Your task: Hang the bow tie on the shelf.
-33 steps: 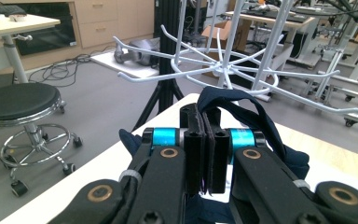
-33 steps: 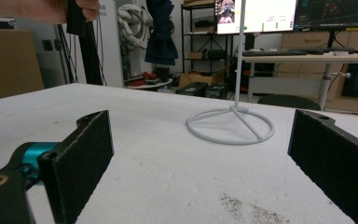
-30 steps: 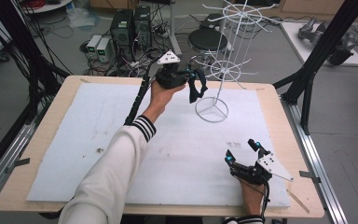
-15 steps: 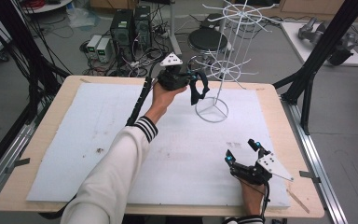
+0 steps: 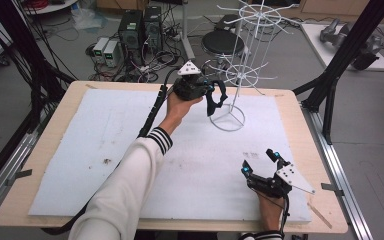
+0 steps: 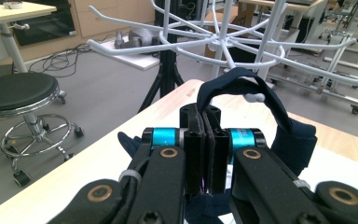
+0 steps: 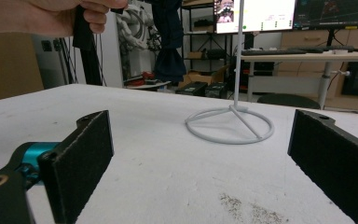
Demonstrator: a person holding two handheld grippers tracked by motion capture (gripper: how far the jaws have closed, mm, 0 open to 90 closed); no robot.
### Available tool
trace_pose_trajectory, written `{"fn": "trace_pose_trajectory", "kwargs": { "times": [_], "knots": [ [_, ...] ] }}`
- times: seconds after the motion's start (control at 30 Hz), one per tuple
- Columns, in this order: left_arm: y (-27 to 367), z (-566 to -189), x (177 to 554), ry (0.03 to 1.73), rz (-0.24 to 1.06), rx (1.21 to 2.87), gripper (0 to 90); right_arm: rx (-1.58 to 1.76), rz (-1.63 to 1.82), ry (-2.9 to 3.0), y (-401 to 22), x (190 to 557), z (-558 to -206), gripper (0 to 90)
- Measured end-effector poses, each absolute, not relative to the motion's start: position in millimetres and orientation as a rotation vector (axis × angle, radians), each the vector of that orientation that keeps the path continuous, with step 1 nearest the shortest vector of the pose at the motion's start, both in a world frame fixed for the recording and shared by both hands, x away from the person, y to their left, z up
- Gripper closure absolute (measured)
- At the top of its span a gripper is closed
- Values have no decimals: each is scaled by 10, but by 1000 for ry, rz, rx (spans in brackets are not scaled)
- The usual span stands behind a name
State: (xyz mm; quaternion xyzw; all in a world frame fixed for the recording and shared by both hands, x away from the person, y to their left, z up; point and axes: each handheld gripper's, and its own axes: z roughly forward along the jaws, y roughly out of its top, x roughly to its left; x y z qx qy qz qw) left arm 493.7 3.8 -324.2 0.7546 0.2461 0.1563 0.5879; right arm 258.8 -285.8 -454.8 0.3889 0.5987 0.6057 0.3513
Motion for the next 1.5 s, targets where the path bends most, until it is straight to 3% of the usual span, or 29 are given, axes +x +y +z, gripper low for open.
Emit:
{"fn": "trace_pose_trajectory", "kwargs": {
  "times": [0.33,0.5,0.53,0.57,0.6,0.83,1.1,1.5],
  "knots": [
    [-1,-3258,4889,590,366,1771,837,1012,1572,1546,-2860,2588,-4548,57],
    [-1,-3271,4889,617,357,1791,609,1020,1580,1541,-2870,2591,-4548,57],
    [0,-3286,4898,609,332,1794,609,1020,1580,1541,-2870,2591,-4548,57],
    [6,-3295,4905,608,318,1806,472,1020,1576,1547,-2865,2585,-4549,58],
    [11,-3303,4913,604,327,1810,416,1013,1574,1547,-2860,2587,-4548,58],
    [69,-3359,4949,604,350,1788,207,992,1575,1553,-2856,2577,-4552,57],
    [223,-3438,4829,585,373,1741,179,982,1561,1553,-2846,2575,-4550,57],
    [960,-3566,4281,514,479,1686,178,979,1562,1551,-2845,2572,-4553,57]
  ]
}}
